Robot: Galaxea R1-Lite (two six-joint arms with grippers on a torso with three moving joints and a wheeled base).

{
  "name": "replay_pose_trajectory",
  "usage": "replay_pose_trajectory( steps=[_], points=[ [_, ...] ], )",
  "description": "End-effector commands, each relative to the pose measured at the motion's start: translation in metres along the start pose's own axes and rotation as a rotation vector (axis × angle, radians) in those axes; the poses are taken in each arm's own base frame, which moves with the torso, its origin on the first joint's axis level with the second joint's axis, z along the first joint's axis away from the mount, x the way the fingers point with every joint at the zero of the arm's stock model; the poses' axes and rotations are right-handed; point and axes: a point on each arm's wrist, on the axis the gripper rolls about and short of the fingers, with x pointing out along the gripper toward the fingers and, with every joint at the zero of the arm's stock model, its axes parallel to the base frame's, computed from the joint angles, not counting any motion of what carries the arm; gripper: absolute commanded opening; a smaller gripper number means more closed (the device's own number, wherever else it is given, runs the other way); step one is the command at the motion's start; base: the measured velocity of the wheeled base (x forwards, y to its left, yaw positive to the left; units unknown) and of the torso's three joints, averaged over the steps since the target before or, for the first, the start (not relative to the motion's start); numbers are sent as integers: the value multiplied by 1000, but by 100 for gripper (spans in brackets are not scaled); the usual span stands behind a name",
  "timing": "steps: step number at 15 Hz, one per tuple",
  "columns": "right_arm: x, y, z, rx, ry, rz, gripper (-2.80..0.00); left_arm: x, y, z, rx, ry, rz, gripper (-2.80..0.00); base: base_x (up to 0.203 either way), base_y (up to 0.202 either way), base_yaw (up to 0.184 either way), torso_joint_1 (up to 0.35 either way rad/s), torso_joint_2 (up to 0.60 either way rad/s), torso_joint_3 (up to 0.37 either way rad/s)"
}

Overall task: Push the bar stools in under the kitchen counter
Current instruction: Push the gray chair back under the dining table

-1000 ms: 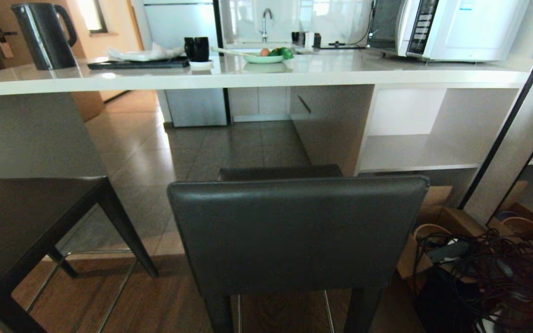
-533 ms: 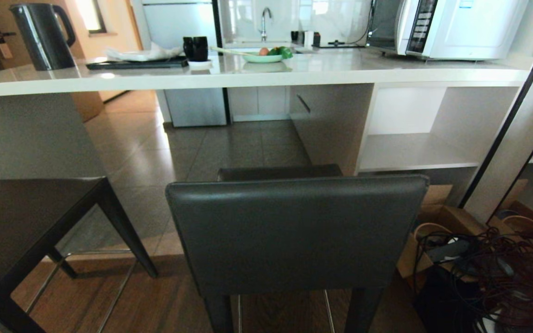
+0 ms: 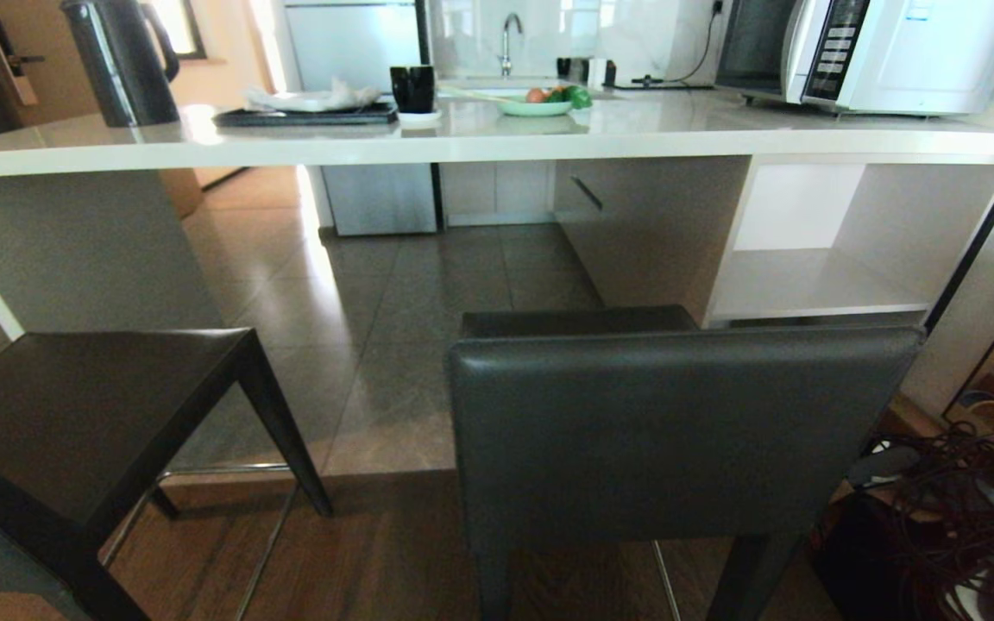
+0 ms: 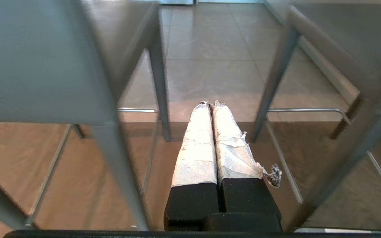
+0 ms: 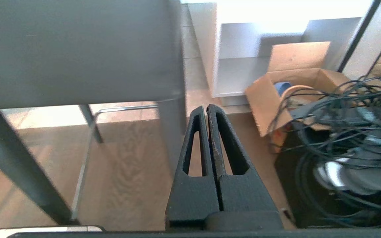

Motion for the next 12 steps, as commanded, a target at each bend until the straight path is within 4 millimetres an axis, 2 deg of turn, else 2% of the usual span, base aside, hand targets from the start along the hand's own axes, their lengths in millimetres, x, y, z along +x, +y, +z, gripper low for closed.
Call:
replay_pose_trajectory(
  steps=[1, 12],
  points=[
    [0, 0, 0, 0, 0, 1, -280, 0, 0, 0, -1, 1, 0, -280, 0, 197, -3, 2, -1, 2],
    [0, 0, 0, 0, 0, 0, -280, 0, 0, 0, -1, 1, 0, -280, 0, 199, -1, 1, 1, 3]
  ],
)
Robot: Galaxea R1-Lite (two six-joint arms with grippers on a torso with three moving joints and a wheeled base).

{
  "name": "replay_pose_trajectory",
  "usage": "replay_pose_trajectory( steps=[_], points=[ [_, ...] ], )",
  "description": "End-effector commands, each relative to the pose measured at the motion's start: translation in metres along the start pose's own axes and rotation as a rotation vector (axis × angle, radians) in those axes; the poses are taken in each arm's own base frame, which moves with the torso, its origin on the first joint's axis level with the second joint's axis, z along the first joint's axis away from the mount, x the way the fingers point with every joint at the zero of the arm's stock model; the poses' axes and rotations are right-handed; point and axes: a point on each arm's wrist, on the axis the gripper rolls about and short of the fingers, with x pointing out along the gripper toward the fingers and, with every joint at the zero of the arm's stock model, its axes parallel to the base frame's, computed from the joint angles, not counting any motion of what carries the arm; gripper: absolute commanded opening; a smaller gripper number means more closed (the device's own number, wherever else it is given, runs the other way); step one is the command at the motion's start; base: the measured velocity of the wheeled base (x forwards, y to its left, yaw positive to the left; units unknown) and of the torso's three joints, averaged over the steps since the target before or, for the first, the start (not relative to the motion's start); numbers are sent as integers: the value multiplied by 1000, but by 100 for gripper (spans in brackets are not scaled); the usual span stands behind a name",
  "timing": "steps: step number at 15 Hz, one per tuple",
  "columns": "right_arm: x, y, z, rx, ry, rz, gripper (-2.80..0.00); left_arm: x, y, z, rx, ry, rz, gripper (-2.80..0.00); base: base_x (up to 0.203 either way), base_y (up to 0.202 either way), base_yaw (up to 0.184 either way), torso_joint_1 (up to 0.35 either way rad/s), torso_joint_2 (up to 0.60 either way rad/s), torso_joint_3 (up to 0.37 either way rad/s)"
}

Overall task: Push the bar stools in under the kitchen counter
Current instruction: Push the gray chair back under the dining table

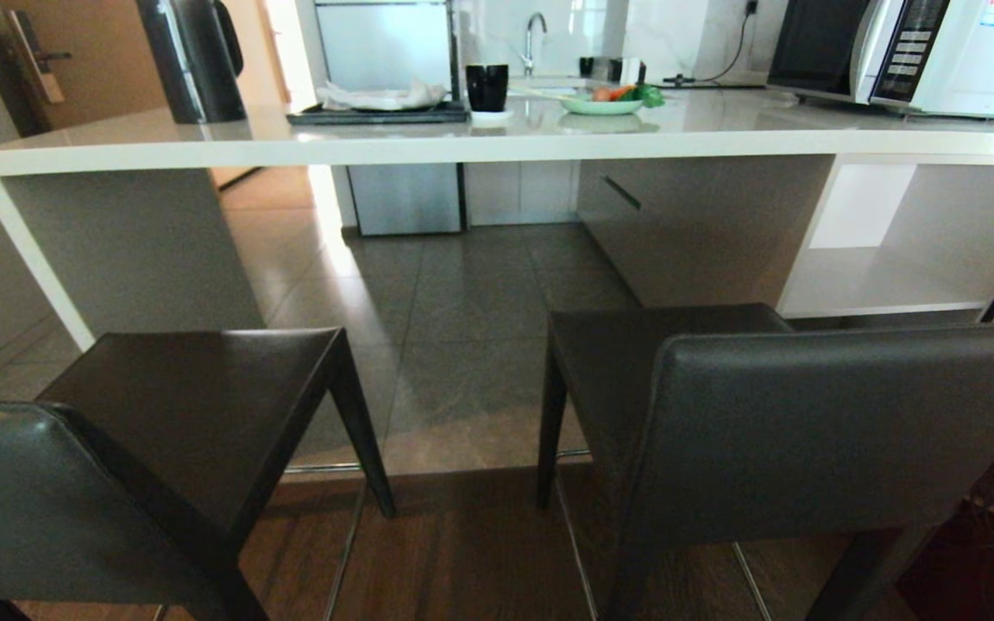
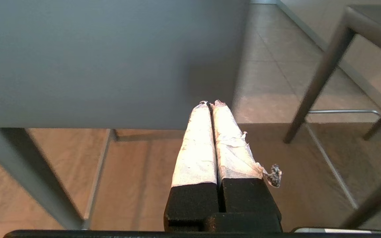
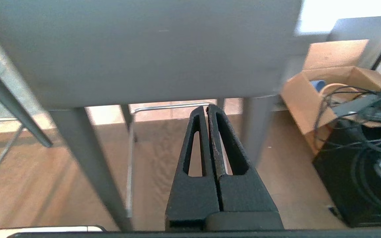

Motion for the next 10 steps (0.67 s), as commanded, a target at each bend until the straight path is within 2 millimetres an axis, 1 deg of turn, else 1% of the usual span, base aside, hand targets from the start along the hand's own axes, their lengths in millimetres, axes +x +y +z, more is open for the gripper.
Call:
replay_pose_trajectory(
  steps=[1, 2, 4, 8, 10],
  points=[
    [0, 0, 0, 0, 0, 0, -280, 0, 0, 0, -1, 1, 1, -280, 0, 200, -3, 2, 11, -2],
    [0, 0, 0, 0, 0, 0, -280, 0, 0, 0, -1, 1, 1, -280, 0, 188, -4, -2, -2, 3],
    [0, 0, 0, 0, 0, 0, -280, 0, 0, 0, -1, 1, 1, -280, 0, 99, -2, 2, 3, 5],
    [0, 0, 0, 0, 0, 0, -280, 0, 0, 0, -1, 1, 1, -280, 0, 0, 0, 0, 0, 0],
    [0, 0, 0, 0, 0, 0, -280, 0, 0, 0, -1, 1, 1, -280, -137, -1, 0, 6, 6, -5]
  ],
)
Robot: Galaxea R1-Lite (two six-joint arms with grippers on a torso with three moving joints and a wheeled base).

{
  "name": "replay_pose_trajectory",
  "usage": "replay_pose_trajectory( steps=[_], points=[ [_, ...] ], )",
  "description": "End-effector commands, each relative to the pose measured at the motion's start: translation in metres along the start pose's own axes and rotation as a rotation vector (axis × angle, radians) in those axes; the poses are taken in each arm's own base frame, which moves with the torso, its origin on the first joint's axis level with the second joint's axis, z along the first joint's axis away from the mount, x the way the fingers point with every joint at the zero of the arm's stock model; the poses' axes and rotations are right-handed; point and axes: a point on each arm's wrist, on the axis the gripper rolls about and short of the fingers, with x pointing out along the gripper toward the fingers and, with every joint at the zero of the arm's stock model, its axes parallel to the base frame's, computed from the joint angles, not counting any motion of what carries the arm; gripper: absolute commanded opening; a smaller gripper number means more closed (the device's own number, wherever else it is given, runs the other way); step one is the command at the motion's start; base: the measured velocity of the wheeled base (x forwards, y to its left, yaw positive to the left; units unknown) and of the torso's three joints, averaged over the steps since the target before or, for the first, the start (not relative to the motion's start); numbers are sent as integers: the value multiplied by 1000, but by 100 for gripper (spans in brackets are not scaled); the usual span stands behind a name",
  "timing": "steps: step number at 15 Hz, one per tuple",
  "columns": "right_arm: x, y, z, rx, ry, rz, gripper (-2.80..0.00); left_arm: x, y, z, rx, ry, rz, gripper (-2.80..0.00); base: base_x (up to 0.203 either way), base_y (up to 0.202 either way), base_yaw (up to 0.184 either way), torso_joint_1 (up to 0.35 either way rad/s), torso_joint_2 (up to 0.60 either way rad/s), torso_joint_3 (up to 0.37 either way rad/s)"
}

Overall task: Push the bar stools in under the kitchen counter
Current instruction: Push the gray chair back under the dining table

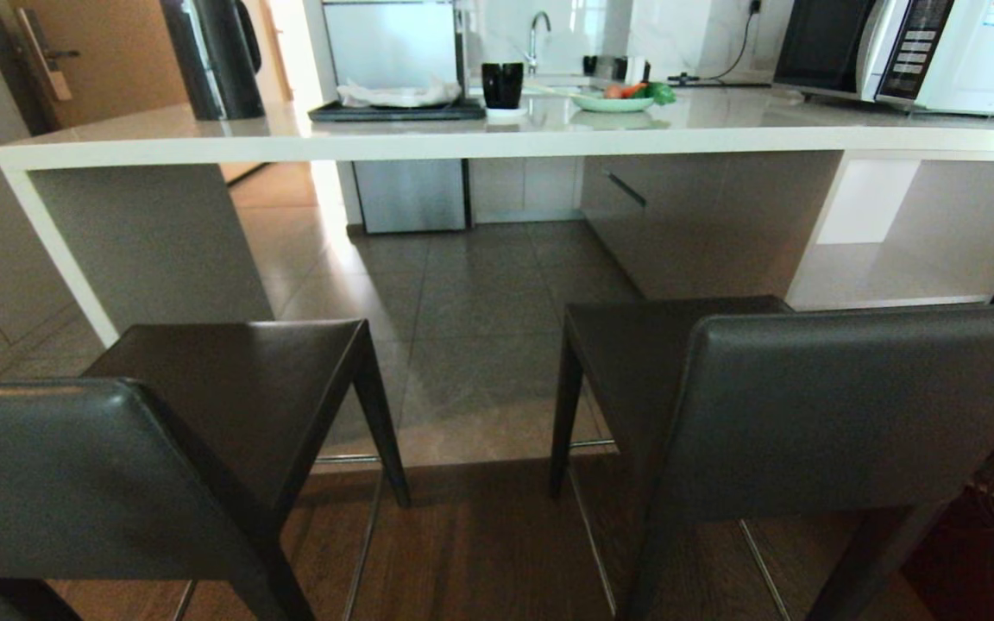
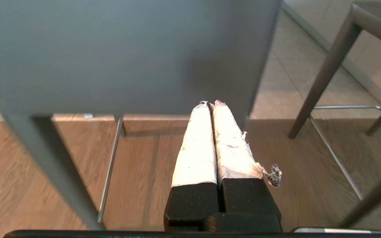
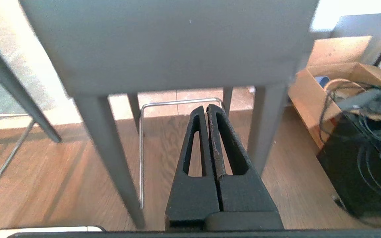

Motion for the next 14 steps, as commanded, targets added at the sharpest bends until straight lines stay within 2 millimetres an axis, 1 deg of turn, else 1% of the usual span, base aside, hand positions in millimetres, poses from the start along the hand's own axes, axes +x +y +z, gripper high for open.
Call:
replay_pose_trajectory(
  steps=[1, 4, 5, 11, 14],
  points=[
    [0, 0, 0, 0, 0, 1, -280, 0, 0, 0, 0, 1, 0, -280, -198, 0, 2, -2, 0, 2],
    [0, 0, 0, 0, 0, 1, -280, 0, 0, 0, 0, 1, 0, -280, -188, 0, 1, -1, 3, -2],
    [0, 0, 0, 0, 0, 1, -280, 0, 0, 0, 0, 1, 0, -280, -75, 0, -8, 0, 5, 5],
    [0, 0, 0, 0, 0, 1, -280, 0, 0, 0, 0, 1, -1, -280, 0, 0, 0, 0, 0, 0],
    [0, 0, 0, 0, 0, 1, -280, 0, 0, 0, 0, 1, 0, -280, 5, 126, 4, 3, 3, -1]
  ],
)
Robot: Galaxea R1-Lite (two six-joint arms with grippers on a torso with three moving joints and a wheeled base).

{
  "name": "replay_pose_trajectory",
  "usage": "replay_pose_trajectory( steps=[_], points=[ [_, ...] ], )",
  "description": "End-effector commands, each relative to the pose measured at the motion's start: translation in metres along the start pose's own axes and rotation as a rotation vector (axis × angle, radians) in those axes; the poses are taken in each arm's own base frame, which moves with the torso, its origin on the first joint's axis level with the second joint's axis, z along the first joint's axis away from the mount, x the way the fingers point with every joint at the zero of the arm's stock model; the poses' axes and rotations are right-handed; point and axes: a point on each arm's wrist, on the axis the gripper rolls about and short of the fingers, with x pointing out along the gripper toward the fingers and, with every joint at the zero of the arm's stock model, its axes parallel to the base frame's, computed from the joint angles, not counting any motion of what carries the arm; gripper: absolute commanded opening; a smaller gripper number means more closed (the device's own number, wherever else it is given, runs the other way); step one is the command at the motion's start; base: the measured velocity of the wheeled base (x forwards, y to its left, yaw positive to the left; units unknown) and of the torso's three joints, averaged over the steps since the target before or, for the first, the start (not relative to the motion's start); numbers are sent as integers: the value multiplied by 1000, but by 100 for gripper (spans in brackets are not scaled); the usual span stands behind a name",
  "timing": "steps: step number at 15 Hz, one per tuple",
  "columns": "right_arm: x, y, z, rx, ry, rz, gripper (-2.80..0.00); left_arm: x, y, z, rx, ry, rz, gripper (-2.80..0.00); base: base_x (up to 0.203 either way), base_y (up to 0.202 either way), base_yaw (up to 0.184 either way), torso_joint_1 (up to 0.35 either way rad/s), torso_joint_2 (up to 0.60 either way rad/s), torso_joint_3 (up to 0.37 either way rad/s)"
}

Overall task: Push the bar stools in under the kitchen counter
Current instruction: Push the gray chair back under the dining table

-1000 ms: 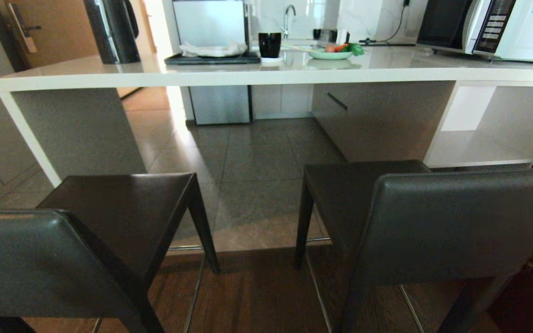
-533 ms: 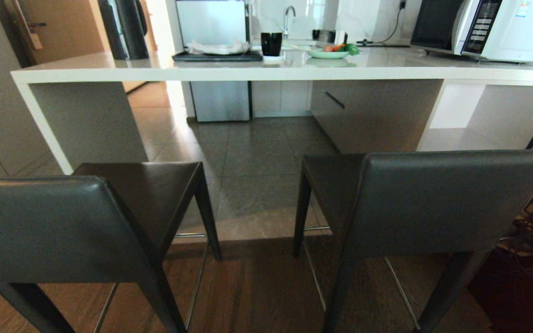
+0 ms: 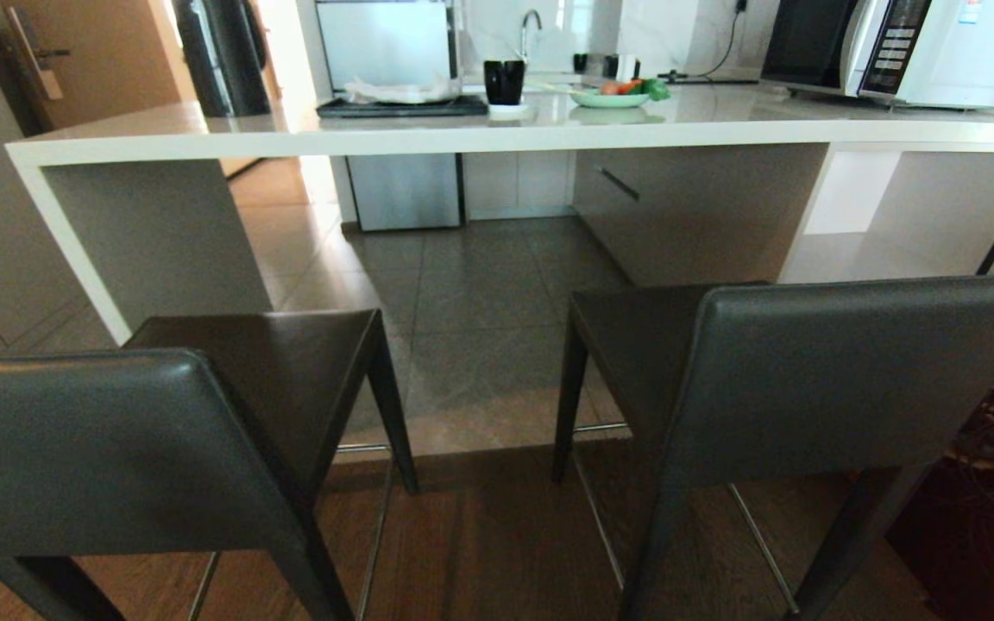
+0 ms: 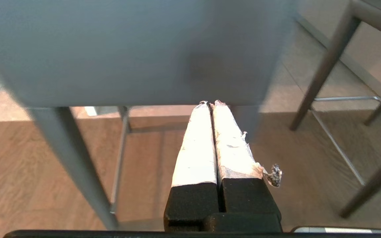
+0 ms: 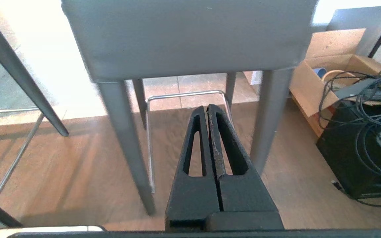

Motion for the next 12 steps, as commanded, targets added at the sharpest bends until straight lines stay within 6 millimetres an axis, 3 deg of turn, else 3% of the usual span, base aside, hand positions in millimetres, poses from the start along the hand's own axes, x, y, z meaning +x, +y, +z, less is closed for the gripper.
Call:
replay_pose_trajectory(
  steps=[1, 12],
  points=[
    [0, 0, 0, 0, 0, 1, -280, 0, 0, 0, -1, 0, 0, -280, 0, 185, 0, -2, -7, -2],
    [0, 0, 0, 0, 0, 1, -280, 0, 0, 0, -1, 0, 0, -280, 0, 200, 0, 2, 4, 3]
  ],
)
